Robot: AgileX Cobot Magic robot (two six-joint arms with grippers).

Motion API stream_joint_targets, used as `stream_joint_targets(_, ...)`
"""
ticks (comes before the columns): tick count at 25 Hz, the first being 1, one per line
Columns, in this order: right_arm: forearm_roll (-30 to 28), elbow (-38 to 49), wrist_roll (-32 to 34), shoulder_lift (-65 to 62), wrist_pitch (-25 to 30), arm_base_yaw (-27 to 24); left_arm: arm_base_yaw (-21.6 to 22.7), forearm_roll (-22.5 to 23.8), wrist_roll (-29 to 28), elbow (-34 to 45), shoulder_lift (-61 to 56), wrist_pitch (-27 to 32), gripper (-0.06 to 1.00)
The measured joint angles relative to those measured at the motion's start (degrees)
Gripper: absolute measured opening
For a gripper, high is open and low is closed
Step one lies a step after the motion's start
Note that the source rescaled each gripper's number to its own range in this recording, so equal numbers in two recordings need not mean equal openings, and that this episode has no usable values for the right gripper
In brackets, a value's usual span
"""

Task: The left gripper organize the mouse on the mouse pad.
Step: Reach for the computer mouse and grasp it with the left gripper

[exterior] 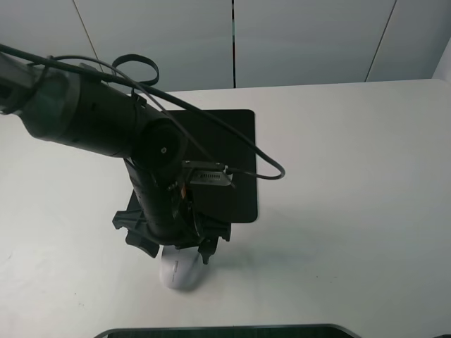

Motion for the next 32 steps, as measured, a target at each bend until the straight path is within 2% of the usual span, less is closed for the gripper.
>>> stream_joint_targets(12,0.00,0.00,0.00,0.00,0.00,0.00,0.00,0.13,0.02,0.00,0.00,-1.58,0.98)
stream_joint_targets(32,0.00,0.00,0.00,0.00,0.00,0.00,-0.70,0.48,1.33,-0.14,2.70,-0.98,0.98)
